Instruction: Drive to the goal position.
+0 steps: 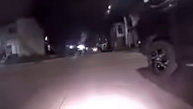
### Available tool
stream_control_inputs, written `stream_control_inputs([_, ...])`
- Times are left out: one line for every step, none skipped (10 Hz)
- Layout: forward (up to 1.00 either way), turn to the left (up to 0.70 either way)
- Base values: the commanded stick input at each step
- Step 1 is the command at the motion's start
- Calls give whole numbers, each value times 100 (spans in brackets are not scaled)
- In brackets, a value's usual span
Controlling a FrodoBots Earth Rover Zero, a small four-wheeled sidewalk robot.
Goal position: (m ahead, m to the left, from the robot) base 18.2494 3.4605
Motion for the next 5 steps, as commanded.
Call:
stream_control_inputs([85, 0])
stream_control_inputs([85, 0])
stream_control_inputs([85, 0])
stream_control_inputs([85, 0])
stream_control_inputs([85, 0])
